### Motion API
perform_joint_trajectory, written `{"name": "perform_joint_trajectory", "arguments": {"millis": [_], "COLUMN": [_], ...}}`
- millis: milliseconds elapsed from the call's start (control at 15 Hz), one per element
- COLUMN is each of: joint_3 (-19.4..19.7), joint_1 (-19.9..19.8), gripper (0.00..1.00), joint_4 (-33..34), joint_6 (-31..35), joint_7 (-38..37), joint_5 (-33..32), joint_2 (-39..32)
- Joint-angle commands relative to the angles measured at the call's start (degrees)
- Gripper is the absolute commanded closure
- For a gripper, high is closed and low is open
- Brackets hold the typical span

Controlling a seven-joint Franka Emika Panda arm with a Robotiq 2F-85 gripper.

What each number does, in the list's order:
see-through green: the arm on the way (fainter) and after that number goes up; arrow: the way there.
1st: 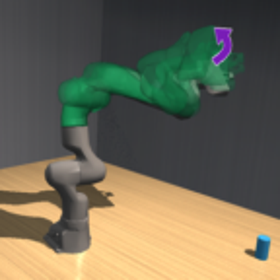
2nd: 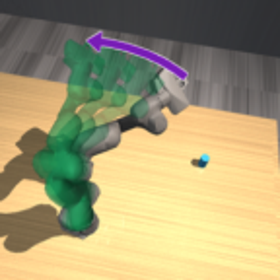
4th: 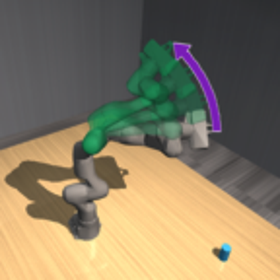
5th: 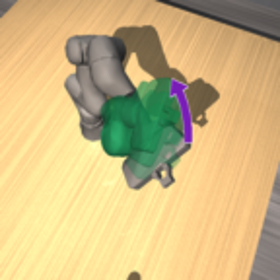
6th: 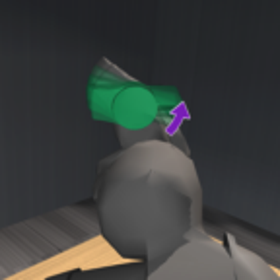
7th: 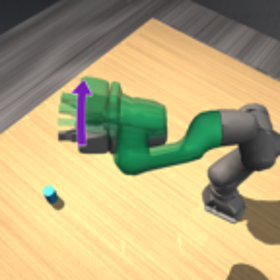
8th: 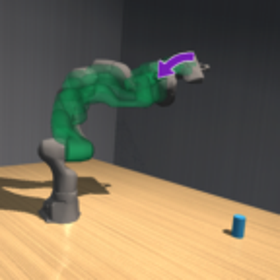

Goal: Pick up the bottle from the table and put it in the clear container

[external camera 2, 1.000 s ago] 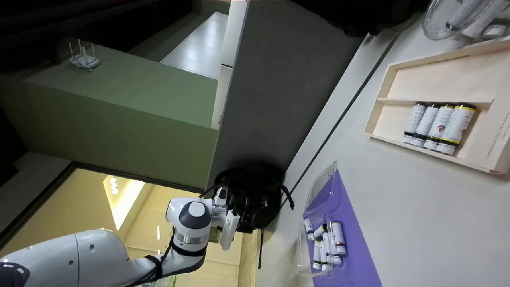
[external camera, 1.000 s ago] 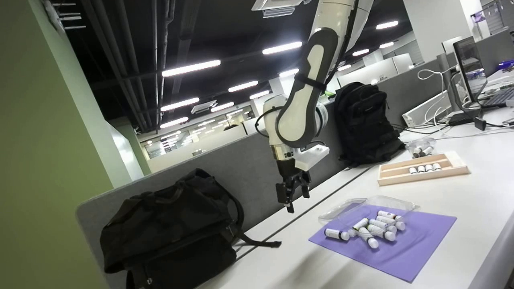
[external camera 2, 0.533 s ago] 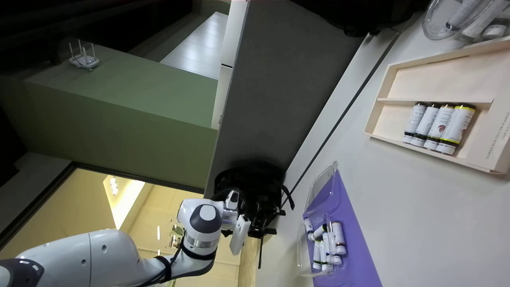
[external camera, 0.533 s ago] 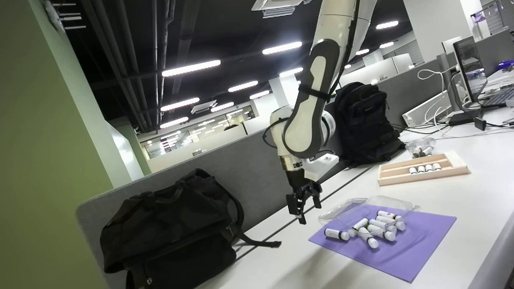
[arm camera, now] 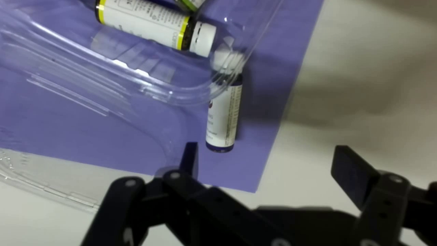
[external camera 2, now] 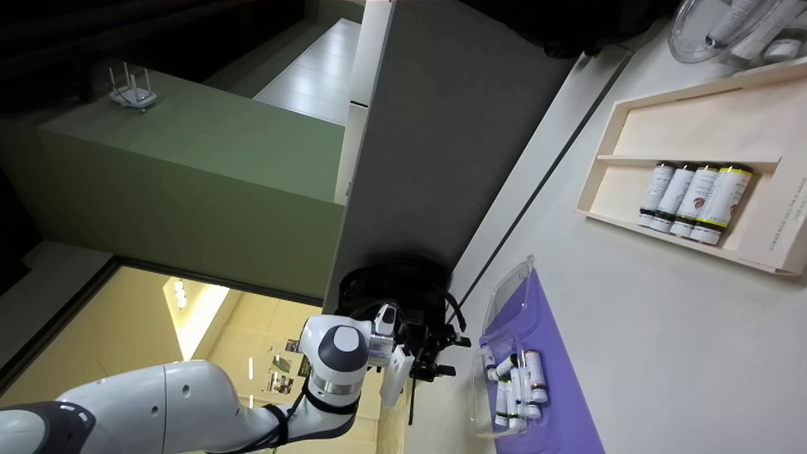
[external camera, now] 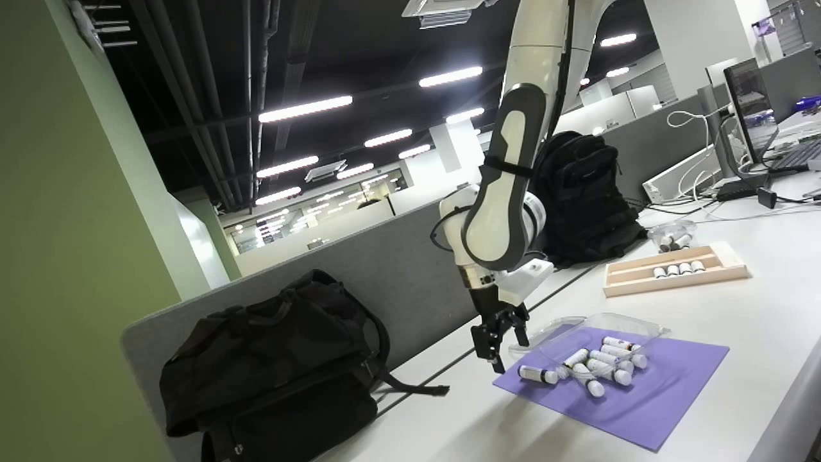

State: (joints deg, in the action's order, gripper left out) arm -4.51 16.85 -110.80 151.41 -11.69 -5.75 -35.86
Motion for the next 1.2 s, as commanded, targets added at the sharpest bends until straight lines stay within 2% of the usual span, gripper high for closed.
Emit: {"name": "perform_joint_trajectory", "arguments": {"millis": [0, 267, 600, 667, 733, 800, 1000, 1133], "joint_3": [0.2, 0.8, 0.4, 0.6, 0.6, 0.8, 1.0, 0.6], "joint_1": [0.2, 0.3, -0.4, -0.3, -0.2, -0.2, -0.3, -0.9], "gripper": [0.00, 0.00, 0.00, 0.25, 0.25, 0.31, 0.55, 0.68], "joint_4": [0.1, 0.9, 0.9, 1.0, 1.0, 1.1, 1.1, 0.7], "joint_6": [-0.1, -0.6, 2.1, 2.1, 2.1, 1.9, 1.1, 0.5], "joint_7": [0.3, -0.3, 0.7, 0.6, 0.4, 0.2, -0.2, 0.3], "joint_5": [0.3, 0.4, 1.0, 1.1, 1.2, 1.4, 2.3, 3.2], "joint_2": [0.0, -2.1, -4.5, -4.7, -4.9, -5.0, -4.8, -4.0]}}
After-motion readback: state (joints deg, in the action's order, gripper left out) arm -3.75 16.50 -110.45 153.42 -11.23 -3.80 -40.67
